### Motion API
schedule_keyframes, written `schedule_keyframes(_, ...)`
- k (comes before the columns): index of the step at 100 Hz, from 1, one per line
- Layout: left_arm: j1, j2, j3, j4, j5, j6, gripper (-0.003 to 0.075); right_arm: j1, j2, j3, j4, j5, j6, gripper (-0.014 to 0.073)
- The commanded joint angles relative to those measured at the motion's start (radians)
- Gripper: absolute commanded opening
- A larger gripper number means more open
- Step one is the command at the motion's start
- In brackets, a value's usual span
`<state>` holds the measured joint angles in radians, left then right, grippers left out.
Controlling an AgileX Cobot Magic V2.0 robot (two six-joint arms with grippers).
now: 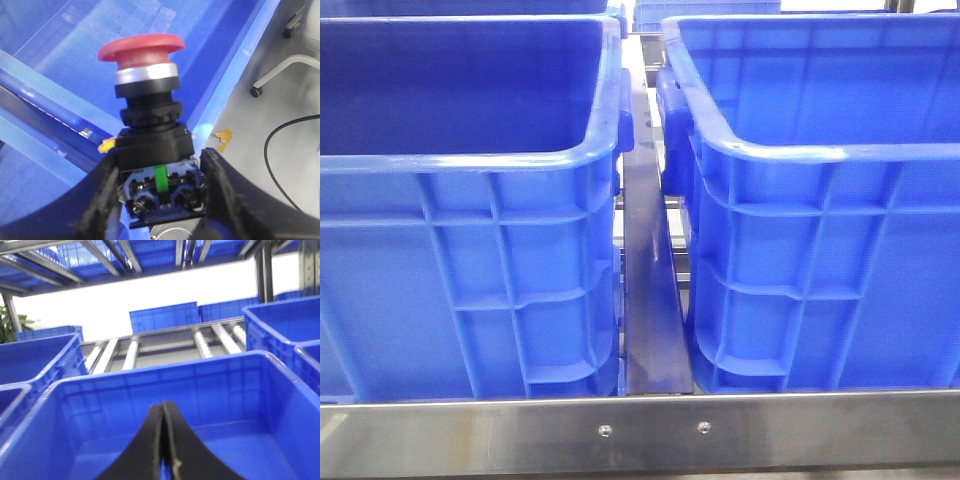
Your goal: Pick red and yellow buttons and place in box
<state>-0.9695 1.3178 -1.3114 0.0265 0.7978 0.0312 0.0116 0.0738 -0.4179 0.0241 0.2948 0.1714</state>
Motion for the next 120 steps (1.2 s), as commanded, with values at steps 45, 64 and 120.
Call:
schedule_keyframes(45, -0.008, -0.024, -0.028, -0.003, -0.067, 0.001, -0.0019, -0.005, 0.428, -0.436, 0.101, 0.456, 0.004, -0.0101)
schedule_keyframes(64, -0.008, -0.024, -0.028, -0.003, -0.067, 0.001, -0.0019, -0.005, 0.437, -0.436, 0.120, 0.508, 0.004, 0.0104)
schedule_keyframes(120, -0.008, -0.024, -0.028, -0.003, -0.045, 0.001, -0.0019, -0.005, 0.561, -0.437, 0.820, 0.522, -0.401, 0.0565)
